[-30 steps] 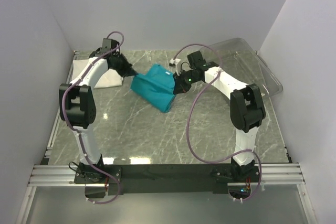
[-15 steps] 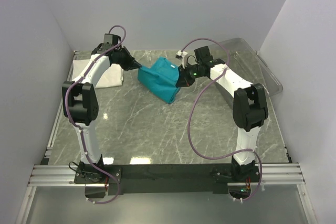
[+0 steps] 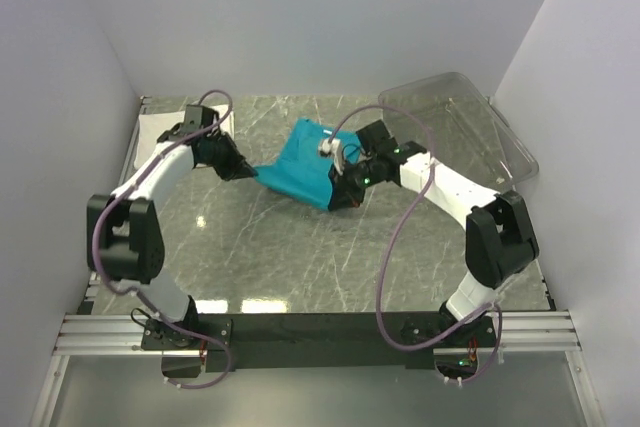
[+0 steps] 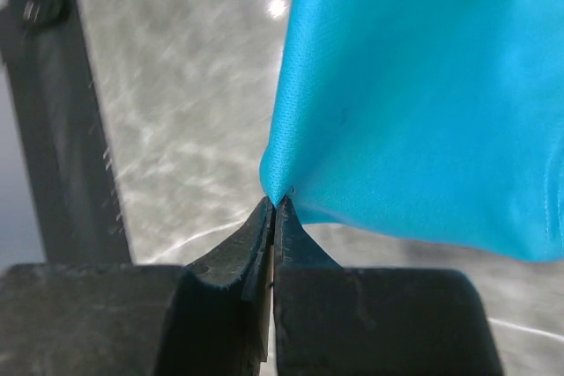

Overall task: Fold and stack the t-shirts
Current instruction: Fold the tshirt

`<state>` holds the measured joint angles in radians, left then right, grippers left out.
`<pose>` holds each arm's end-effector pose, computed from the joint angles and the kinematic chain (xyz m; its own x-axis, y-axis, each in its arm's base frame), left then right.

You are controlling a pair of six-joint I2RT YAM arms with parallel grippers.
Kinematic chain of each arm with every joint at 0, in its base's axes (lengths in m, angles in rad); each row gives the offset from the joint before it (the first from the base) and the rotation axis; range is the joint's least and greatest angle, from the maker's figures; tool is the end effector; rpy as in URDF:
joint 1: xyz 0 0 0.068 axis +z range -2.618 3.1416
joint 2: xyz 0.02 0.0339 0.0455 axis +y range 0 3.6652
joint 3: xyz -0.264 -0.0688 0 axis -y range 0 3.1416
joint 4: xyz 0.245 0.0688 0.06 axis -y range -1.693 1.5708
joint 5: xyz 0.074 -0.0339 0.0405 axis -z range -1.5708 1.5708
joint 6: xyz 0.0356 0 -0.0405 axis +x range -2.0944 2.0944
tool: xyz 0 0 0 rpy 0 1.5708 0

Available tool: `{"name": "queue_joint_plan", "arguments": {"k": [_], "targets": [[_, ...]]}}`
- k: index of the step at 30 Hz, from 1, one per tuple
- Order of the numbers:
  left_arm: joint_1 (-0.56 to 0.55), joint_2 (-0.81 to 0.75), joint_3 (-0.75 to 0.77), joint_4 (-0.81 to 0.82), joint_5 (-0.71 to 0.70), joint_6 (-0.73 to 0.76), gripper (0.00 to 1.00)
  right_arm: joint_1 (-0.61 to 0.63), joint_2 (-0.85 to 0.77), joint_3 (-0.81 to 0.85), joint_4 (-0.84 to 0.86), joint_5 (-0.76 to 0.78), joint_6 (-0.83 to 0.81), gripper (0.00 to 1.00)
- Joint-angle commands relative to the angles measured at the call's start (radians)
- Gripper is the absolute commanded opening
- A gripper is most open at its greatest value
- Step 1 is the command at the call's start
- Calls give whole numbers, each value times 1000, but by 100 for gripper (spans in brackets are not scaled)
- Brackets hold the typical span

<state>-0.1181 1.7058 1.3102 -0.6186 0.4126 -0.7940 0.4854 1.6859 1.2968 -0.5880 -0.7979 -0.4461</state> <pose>0.3569 -0.0567 0.2455 -0.8180 -0.5608 -0.1275 -0.3782 0.6915 -0.6154 0.3022 0.1882 0.2564 -0.3680 -0.5347 -0.7607 -0.9298 0.2217 0.2940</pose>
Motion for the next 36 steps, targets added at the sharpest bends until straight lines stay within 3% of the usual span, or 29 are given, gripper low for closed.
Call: {"name": "queue_joint_plan", "arguments": {"k": [1,11,15,18,22,26,32,36], "targets": [[6,-144,-109,5,-23,27,0,47,-86,-85,-38,9,-52,0],[3,-464,-445,-105,-3,13,0,166,-250,-252,-147,9,-154,0],[5,-587,-463,-176,-12,1,0,191,-318,-283,-135,5,-129,0],[3,-580,-425,-139,-9,-10,0,183,-319,-252,-109,31,-103,0],[3,-403,-304,-32,20,-17,0,122,-244,-186,-81,34,-71,0],[-3,-183,-58,103,72,-25,0,4,-160,-97,-49,43,-54,0],[-23,182,359,125,127,-39,0,-117,15,80,-20,55,-36,0],[-40,401,541,113,129,-60,0,-145,121,140,13,97,6,0]]}}
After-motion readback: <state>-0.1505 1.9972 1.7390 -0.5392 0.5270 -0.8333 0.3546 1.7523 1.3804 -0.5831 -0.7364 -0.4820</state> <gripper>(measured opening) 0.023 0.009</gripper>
